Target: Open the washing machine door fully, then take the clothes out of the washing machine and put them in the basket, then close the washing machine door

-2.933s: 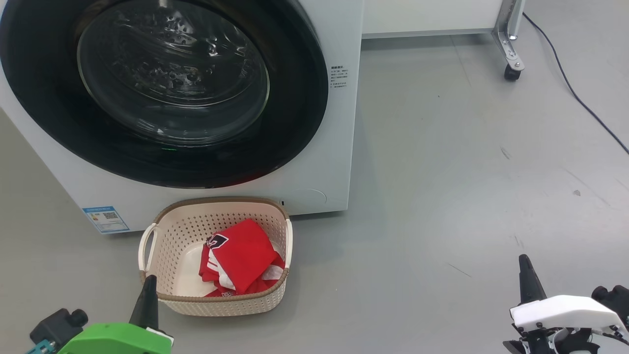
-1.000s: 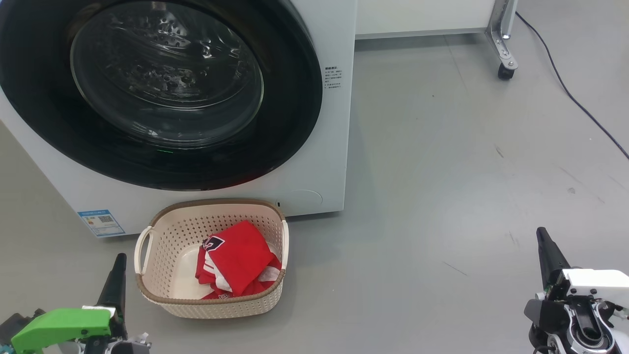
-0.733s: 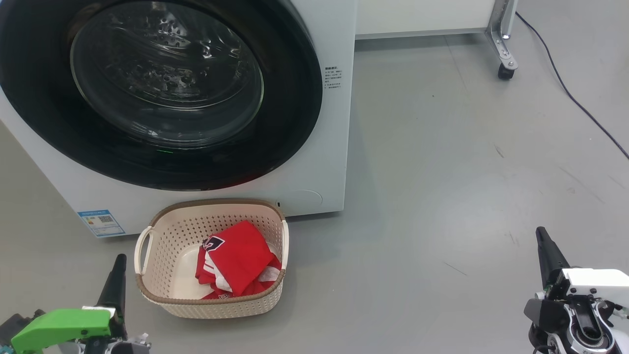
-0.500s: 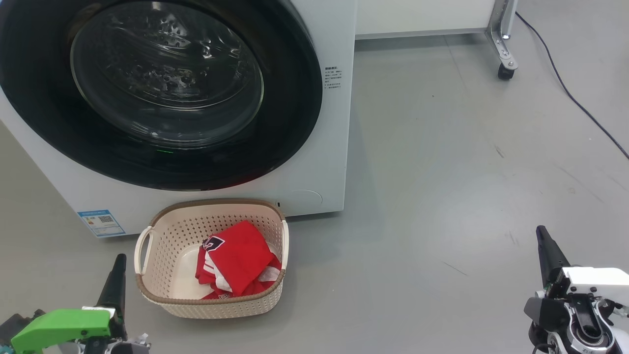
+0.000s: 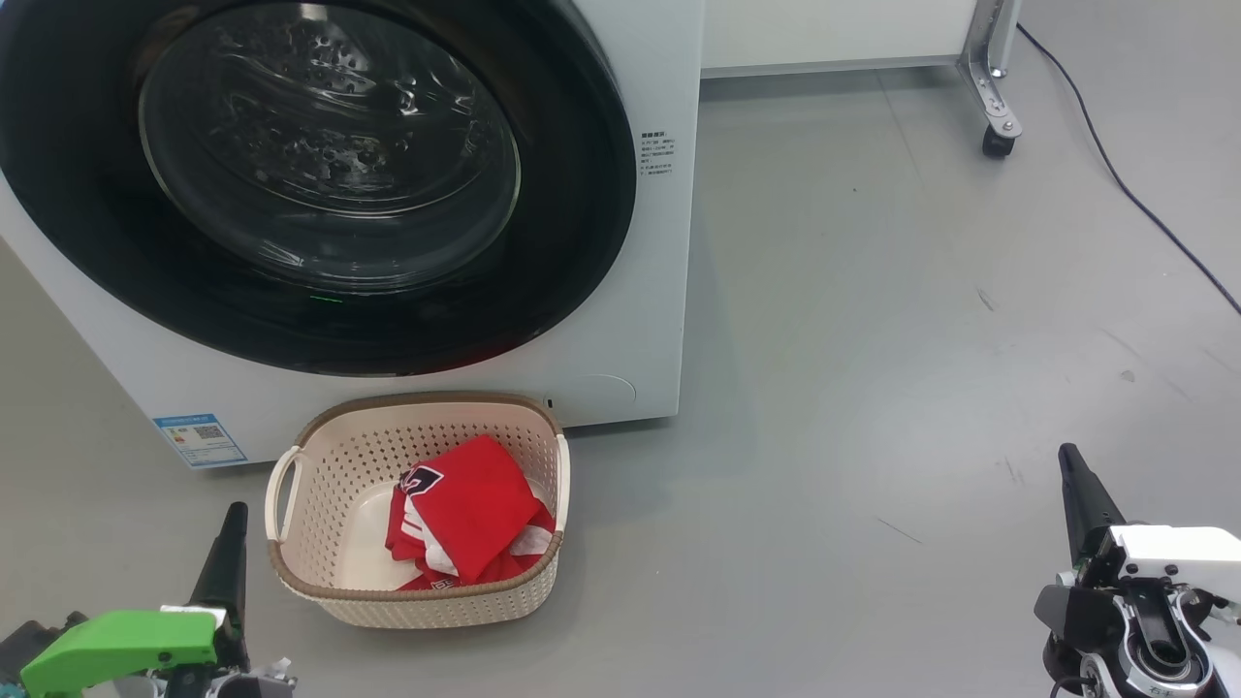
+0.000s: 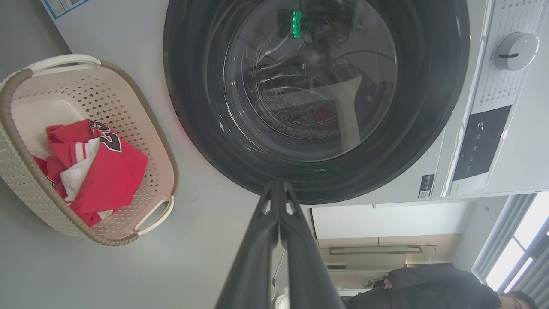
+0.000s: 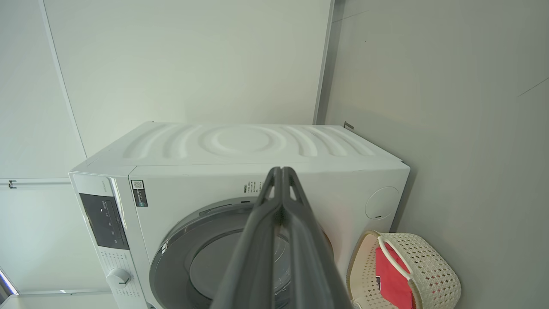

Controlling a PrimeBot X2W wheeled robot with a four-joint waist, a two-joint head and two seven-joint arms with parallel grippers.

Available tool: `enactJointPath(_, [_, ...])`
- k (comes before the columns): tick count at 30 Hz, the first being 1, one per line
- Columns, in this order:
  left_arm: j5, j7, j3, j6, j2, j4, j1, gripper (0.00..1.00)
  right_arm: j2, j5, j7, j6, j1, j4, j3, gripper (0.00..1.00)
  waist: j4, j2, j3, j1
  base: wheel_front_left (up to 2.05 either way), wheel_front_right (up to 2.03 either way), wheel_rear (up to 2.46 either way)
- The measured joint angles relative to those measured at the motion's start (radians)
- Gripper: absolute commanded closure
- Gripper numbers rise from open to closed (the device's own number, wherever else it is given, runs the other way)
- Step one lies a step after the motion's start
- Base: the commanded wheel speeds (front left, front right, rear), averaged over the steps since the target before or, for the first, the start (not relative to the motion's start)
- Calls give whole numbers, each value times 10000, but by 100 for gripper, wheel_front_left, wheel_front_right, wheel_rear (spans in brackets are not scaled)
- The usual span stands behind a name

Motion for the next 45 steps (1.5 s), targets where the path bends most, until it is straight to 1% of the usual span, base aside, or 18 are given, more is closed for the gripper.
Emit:
enactJointPath(39, [0,46,44,-2,-4,90,-17,100,31,-2,33,13,-9,69,-50,100,0,0,-3,0,0,0,0])
enactJointPath(45, [0,59,50,-2,-6,96,-19,100,36,-2,44,58,-10,82,-59,100,0,0,-4,0,0,0,0])
